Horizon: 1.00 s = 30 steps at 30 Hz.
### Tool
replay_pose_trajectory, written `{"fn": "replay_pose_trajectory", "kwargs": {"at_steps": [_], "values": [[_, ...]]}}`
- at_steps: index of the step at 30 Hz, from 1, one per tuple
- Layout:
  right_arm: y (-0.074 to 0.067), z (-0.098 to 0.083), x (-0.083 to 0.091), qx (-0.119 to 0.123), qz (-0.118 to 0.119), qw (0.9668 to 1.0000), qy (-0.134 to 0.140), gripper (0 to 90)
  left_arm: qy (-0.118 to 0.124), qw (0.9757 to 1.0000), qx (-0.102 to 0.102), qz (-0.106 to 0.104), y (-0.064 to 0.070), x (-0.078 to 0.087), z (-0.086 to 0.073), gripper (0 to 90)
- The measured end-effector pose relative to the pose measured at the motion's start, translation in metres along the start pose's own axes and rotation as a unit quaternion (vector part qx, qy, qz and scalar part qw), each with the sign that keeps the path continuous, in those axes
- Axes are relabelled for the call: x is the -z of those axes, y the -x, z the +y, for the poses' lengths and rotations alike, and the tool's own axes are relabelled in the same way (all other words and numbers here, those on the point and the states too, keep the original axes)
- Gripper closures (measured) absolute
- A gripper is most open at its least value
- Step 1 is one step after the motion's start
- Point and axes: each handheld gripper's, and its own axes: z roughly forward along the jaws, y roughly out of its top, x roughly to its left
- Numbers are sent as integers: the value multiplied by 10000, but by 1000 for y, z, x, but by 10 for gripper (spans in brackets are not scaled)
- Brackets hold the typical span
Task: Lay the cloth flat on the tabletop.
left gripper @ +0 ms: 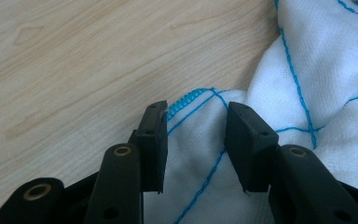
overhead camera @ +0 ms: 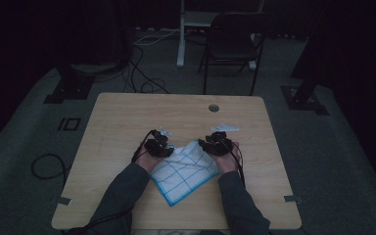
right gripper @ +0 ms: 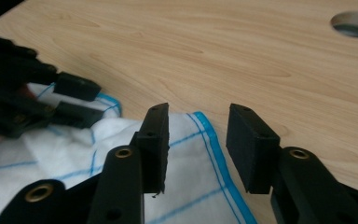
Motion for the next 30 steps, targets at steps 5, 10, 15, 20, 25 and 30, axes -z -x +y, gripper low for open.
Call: {"fn": "replay_pose_trajectory", "kwargs": {"at_steps": [5,10,15,20,25,30], "values": [[1,9,-24,-140,-5,9995,-268,552,-25,10000,-35,0,3,0,-1,690],[6,16,-44,-350,42,9984,-446,546,-31,9999,-110,-20,7,0,-1,821],[9,16,-64,-564,178,9942,-893,552,3,9999,-153,18,8,0,-2,864],[5,13,-67,-515,231,9925,-1083,863,95,9999,-8,-62,6,5,-4,871],[5,20,-46,-343,235,9963,-749,883,421,9990,121,-39,-1,23,-4,873],[8,28,-19,-198,255,9991,-271,882,841,9963,150,41,0,46,3,874]]}}
